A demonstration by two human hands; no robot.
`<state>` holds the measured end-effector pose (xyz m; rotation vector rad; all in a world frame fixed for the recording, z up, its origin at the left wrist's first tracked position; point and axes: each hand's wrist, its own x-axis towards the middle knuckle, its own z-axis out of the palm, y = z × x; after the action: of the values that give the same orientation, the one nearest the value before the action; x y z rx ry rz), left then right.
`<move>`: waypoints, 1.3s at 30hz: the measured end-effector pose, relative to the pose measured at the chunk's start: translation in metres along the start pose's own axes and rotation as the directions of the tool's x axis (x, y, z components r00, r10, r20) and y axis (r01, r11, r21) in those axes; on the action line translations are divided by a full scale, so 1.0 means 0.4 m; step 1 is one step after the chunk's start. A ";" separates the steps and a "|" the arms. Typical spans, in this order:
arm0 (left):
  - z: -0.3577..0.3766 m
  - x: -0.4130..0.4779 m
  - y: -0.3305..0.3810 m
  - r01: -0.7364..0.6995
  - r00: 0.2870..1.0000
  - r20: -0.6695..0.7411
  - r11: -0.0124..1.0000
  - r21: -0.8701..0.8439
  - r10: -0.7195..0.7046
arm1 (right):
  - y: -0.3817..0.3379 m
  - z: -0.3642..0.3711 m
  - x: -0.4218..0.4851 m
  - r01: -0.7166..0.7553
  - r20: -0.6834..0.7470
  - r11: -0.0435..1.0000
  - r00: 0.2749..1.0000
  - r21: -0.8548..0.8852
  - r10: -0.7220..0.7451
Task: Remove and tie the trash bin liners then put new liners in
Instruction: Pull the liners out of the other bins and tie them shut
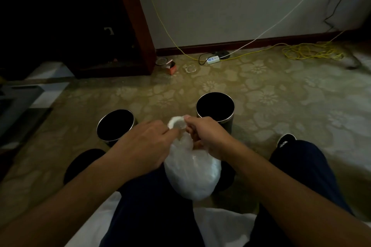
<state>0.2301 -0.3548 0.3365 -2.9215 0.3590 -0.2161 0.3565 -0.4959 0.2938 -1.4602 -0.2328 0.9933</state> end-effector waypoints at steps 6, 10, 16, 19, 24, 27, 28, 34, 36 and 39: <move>0.000 0.007 -0.027 -0.143 0.966 -0.181 0.967 0.212 0.183 | -0.024 0.019 -0.024 0.139 0.078 0.980 0.989 -0.142 -0.129; 0.017 0.006 -0.031 -0.249 0.958 -0.090 0.944 0.217 0.273 | -0.032 0.023 -0.036 0.142 0.088 0.982 0.987 -0.126 -0.132; 0.041 0.010 0.016 0.296 0.949 0.038 0.844 -0.447 -0.312 | -0.009 0.018 -0.027 0.270 0.018 0.938 0.962 -0.216 -0.272; 0.048 0.028 0.029 0.502 0.838 0.167 0.616 -0.607 -0.519 | 0.008 0.017 -0.010 0.318 -0.013 0.931 0.945 -0.179 -0.326; 0.026 0.069 0.075 0.339 0.545 0.706 -0.651 -0.679 -0.452 | 0.037 -0.001 0.005 0.442 -0.065 0.844 0.874 -0.304 -0.481; 0.018 0.067 0.095 0.128 0.643 0.713 -0.878 -0.460 -0.280 | 0.045 -0.020 0.007 0.492 -0.112 0.754 0.801 -0.436 -0.588; 0.020 0.065 0.105 0.110 0.689 0.676 -0.884 -0.454 -0.262 | 0.048 -0.029 0.008 0.494 -0.118 0.720 0.780 -0.487 -0.615; 0.064 0.059 0.130 0.185 0.743 0.601 -0.773 -0.607 -0.295 | 0.039 -0.077 -0.039 0.430 0.117 0.282 0.698 -0.858 -0.707; 0.076 0.070 0.123 0.255 0.663 0.645 -0.696 -0.672 -0.381 | 0.027 -0.087 -0.053 0.419 0.194 0.208 0.733 -0.884 -0.652; 0.084 0.083 0.117 0.332 0.586 0.628 -0.554 -0.763 -0.513 | 0.026 -0.090 -0.064 0.399 0.200 0.263 0.808 -0.878 -0.554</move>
<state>0.2572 -0.4019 0.2984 -4.1904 -2.3478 -0.3163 0.3613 -0.5409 0.2892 -2.2226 -1.2061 0.1414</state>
